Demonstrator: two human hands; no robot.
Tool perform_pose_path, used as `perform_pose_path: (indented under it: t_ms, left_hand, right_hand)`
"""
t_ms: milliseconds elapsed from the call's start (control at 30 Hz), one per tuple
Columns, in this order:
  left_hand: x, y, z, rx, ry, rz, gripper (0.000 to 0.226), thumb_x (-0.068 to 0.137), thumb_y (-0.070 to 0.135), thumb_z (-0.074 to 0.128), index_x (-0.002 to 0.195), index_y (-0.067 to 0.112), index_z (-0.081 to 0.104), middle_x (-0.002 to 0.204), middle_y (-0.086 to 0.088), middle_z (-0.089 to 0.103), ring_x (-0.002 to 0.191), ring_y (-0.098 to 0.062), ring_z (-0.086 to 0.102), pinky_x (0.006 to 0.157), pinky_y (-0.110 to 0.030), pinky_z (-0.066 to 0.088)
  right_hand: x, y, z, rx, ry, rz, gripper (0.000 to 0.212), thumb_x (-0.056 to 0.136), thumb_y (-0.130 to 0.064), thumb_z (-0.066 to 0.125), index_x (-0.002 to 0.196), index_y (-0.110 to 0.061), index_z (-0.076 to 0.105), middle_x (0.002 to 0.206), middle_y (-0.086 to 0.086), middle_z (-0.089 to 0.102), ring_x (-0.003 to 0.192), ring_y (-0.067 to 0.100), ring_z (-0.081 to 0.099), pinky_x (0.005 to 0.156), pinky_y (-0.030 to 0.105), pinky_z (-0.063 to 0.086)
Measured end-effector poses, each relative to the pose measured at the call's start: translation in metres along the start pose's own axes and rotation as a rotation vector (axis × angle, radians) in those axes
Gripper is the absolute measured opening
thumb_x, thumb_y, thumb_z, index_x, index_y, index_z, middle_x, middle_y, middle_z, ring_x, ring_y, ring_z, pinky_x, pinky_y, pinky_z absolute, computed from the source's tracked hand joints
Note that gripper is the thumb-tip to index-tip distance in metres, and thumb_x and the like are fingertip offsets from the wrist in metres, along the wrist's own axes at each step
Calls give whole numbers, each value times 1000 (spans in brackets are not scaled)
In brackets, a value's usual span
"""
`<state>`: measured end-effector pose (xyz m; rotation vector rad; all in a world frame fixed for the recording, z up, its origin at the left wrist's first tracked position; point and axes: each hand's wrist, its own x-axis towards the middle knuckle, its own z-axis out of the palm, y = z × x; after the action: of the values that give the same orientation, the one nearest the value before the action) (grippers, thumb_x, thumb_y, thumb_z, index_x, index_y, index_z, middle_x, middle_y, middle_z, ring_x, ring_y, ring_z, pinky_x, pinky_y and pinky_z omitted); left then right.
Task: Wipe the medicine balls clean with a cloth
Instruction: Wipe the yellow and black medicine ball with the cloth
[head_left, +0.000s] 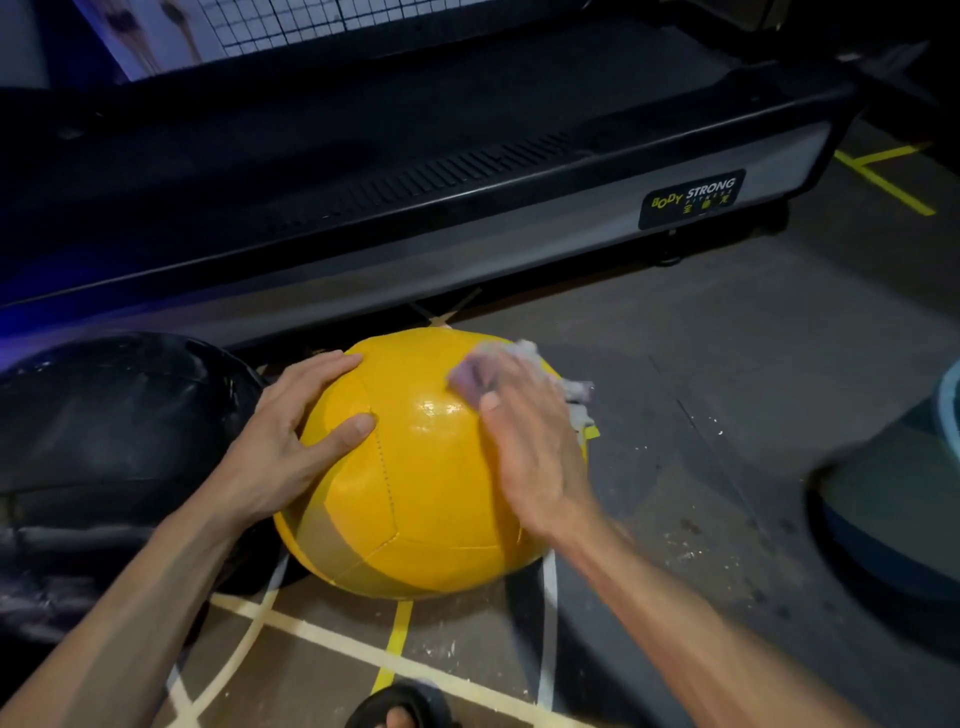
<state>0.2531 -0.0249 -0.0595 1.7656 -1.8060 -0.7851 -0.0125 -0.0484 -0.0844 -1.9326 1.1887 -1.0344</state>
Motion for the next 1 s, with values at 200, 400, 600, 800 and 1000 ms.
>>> perform_pose_path:
  t_ms: [200, 400, 600, 800, 1000]
  left_hand:
    - [-25, 4, 7, 25, 20, 73, 76, 77, 78, 61, 146, 53, 43, 157, 29, 31, 147, -10, 28, 116, -52, 32]
    - [-55, 25, 33, 110, 91, 160, 70, 81, 74, 62, 144, 47, 49, 157, 24, 33, 150, -13, 22, 117, -53, 27]
    - [-81, 32, 47, 150, 68, 210, 64, 85, 74, 60, 144, 51, 48, 161, 22, 31, 155, -17, 17, 114, -50, 26]
    - [-81, 22, 38, 164, 58, 228, 64, 85, 72, 63, 143, 48, 52, 160, 20, 33, 154, -18, 19, 115, -51, 27]
    - [-87, 19, 34, 167, 33, 247, 64, 82, 74, 65, 139, 49, 54, 158, 20, 36, 153, -18, 21, 113, -48, 28]
  right_hand:
    - [-40, 5, 5, -324, -180, -317, 53, 105, -39, 29, 156, -25, 37, 167, -6, 23, 156, 14, 13, 125, 49, 15]
    - [-29, 43, -32, 76, -112, 70, 40, 106, -34, 33, 133, -26, 60, 137, -24, 54, 130, 4, 50, 105, 34, 39]
    - [-10, 54, -58, 263, -233, 604, 26, 110, -39, 28, 111, -52, 50, 97, -19, 56, 84, -7, 53, 73, 7, 38]
    - [5, 19, -42, 181, -386, 327, 42, 93, -68, 28, 119, -51, 58, 122, -30, 53, 112, -17, 47, 97, 21, 33]
    - [-13, -4, -17, -67, -472, -128, 47, 106, -32, 34, 153, -30, 41, 161, -15, 34, 151, -3, 15, 127, 35, 8]
